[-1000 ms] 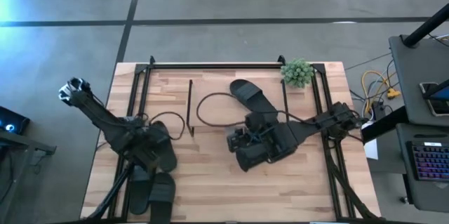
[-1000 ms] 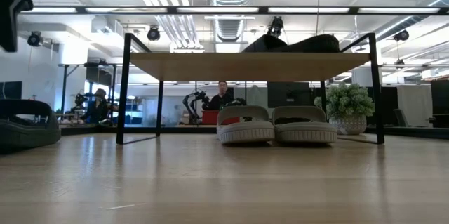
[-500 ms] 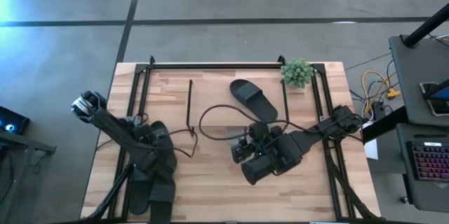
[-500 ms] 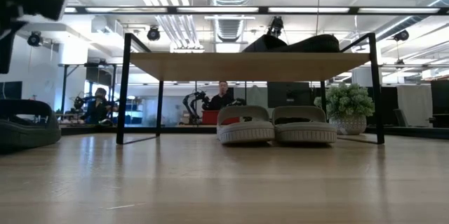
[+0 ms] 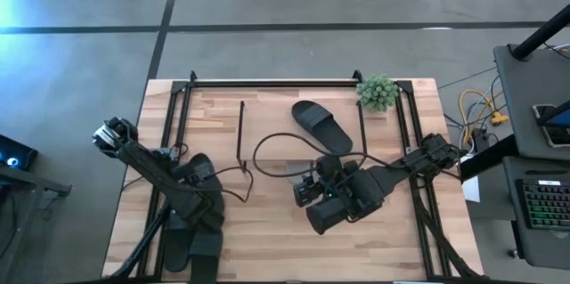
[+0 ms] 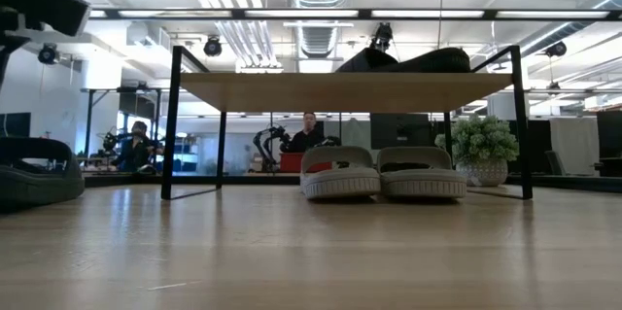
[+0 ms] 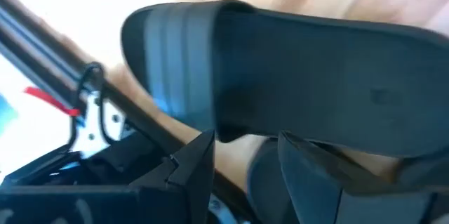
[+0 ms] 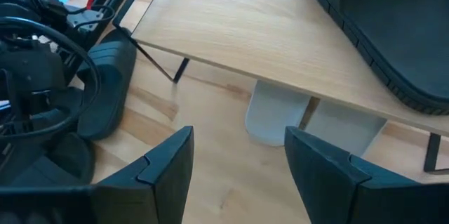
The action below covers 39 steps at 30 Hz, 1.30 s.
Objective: Pick and place slides into the shelf
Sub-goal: Put the black slipper on the shelf
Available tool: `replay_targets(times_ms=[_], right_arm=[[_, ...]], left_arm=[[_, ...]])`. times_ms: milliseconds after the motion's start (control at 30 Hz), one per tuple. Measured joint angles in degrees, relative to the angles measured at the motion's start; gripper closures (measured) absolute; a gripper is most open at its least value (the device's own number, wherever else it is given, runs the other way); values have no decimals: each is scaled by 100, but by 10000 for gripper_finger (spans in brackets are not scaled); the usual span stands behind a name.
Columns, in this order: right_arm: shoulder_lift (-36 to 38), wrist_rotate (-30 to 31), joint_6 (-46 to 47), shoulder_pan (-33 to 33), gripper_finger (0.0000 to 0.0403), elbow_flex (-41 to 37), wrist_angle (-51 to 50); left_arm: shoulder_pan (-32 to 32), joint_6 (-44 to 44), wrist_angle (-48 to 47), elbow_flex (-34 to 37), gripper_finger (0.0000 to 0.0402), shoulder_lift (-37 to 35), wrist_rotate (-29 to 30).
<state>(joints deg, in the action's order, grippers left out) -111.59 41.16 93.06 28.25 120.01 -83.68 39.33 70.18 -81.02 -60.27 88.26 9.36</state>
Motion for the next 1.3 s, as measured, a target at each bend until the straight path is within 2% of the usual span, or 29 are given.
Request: replay_targets(times_ms=[333,533,933,1067,1300], right_arm=[[0,-66,105,-2,188,0,2],[0,-64,149,-2,188,0,11],[-1,92,268,-2,188,0,9],[-2,351,447,0,188,0,6],[-2,391,448,0,188,16,4]], left_arm=[[0,-1,90,321,258,-6,70],[-2,-5,96,564,258,-6,448],[-7,-7,263,1114,261,-6,476],[-7,-9,467,1160,290,-5,692],[-3,-5,561,1353,379,-6,846]])
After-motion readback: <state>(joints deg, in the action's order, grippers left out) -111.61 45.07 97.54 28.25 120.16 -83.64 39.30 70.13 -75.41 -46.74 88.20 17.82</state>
